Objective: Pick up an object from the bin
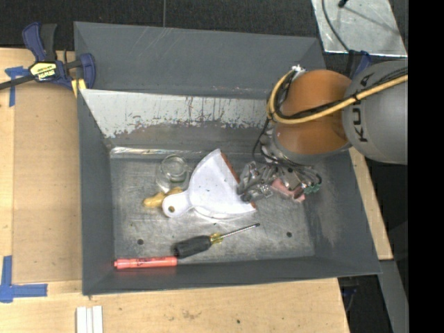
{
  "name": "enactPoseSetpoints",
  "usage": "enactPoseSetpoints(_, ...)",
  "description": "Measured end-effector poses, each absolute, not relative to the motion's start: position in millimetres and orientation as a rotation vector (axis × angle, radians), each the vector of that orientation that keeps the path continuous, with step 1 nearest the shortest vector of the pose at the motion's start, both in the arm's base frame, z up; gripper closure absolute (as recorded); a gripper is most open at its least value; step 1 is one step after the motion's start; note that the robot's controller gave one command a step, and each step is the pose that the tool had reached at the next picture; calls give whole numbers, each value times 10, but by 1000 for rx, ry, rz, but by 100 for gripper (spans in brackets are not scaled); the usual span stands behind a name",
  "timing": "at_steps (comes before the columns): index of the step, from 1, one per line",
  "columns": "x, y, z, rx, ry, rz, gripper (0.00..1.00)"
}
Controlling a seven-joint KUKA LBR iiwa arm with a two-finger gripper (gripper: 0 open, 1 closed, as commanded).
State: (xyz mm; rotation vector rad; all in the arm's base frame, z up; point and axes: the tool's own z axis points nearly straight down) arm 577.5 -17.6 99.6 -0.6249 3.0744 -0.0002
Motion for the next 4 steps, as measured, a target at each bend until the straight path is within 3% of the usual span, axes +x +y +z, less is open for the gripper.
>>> enactPoseSetpoints(2,5879,-34,1070,-726,3058,-3,100)
enactPoseSetpoints(3,5893,420,1291,-834,3024,0,100)
enactPoseSetpoints(4,5491,444,1171,-342,3117,2,100)
